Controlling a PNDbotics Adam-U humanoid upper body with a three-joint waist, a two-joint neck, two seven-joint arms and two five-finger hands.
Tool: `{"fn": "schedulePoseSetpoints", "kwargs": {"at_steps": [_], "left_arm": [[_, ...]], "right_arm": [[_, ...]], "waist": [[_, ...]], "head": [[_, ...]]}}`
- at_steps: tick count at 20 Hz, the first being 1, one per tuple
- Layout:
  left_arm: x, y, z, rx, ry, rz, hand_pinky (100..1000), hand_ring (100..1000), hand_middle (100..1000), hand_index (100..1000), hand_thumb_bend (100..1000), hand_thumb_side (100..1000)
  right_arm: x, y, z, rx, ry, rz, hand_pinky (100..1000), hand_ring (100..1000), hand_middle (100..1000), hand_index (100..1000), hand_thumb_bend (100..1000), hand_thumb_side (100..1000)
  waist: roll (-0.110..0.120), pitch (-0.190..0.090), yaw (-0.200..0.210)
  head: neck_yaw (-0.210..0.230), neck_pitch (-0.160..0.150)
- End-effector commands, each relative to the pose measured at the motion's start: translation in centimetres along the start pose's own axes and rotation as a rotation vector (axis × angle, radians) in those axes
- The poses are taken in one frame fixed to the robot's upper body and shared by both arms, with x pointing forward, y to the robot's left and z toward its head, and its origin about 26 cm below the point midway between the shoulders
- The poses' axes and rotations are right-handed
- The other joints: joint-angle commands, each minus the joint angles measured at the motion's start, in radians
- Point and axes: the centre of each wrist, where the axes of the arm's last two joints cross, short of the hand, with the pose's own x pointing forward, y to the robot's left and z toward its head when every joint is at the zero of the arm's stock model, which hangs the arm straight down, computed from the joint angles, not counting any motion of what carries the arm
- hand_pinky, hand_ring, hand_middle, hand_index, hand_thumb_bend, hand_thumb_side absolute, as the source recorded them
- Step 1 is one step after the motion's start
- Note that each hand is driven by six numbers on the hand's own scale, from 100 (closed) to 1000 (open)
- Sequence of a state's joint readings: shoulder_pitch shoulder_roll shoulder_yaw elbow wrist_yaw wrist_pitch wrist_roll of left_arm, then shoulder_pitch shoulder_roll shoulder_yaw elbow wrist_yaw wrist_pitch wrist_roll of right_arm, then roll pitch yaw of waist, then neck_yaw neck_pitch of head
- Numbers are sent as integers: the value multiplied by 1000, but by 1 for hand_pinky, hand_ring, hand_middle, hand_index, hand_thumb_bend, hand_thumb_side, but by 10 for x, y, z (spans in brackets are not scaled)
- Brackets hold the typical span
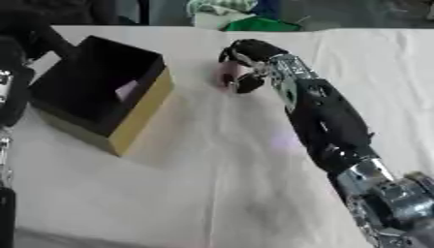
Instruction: Pick up objects on the table and place them in the box.
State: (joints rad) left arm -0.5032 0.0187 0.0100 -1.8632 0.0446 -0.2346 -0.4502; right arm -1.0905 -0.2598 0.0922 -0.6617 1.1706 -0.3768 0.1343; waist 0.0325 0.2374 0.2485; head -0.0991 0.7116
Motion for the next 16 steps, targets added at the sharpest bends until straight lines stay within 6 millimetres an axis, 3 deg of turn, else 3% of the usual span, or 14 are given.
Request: {"fn": "schedulePoseSetpoints", "kwargs": {"at_steps": [1, 2, 6, 16], "left_arm": [[7, 5, -6, -9, -30, -20, 634, 533, 555, 754, 100, 536], [7, 5, -6, -9, -29, -20, 634, 533, 555, 754, 100, 536], [7, 5, -5, -8, -27, -20, 634, 533, 556, 754, 100, 537], [8, 4, -4, -10, -22, -20, 634, 533, 556, 754, 100, 534]], "right_arm": [[-1, -14, -1, -74, 2, 39, 797, 662, 370, 586, 100, 178], [-1, -15, -1, -92, 1, 42, 787, 620, 307, 522, 100, 172], [4, -22, -2, -177, -32, 59, 767, 573, 230, 426, 100, 149], [45, -82, -7, -411, -250, 107, 750, 558, 224, 389, 100, 100]], "waist": [[0, -15, 0], [0, -15, 0], [-3, -17, -4], [-11, -28, -13]], "head": [[1, 5], [1, 5], [4, 3], [3, -1]]}}
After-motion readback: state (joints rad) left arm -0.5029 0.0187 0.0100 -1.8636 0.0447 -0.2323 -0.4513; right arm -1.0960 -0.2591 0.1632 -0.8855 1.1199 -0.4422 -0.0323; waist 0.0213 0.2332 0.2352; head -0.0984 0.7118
